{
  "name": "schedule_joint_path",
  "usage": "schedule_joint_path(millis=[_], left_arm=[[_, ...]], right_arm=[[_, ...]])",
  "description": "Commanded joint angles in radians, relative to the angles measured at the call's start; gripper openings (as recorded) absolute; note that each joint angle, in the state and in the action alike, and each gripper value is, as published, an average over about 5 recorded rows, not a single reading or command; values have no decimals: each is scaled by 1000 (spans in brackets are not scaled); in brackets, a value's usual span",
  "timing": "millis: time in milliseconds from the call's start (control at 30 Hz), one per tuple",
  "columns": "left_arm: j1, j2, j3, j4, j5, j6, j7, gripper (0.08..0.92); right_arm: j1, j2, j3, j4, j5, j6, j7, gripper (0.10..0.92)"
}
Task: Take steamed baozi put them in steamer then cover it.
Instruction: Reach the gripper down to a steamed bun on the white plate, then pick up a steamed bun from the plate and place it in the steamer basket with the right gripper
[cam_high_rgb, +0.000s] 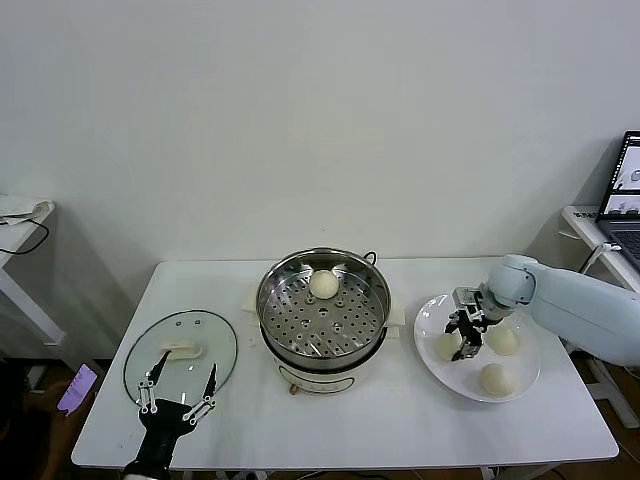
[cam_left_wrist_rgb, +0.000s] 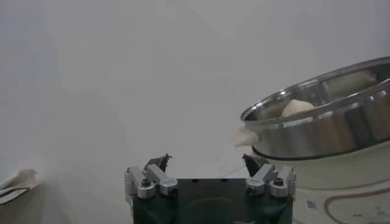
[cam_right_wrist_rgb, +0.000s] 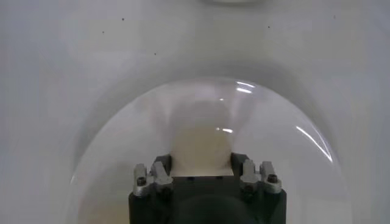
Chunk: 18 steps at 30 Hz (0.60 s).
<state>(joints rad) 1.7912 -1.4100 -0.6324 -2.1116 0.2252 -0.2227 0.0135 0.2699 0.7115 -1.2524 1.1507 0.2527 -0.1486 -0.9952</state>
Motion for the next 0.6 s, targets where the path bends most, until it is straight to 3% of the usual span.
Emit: schedule_joint_path(millis=[33,300,600], left_arm=[[-1,2,1,-7,-1,1,0,823],[-7,9,12,-11,-1,0,0,823],[-10,10,22,-16,1,-1,0,823]], right_arm=[[118,-8,-6,40,-14,4,-74,642],[511,58,-126,166,68,22,-289,645],[681,274,-180,324,204,-73,-307,645]])
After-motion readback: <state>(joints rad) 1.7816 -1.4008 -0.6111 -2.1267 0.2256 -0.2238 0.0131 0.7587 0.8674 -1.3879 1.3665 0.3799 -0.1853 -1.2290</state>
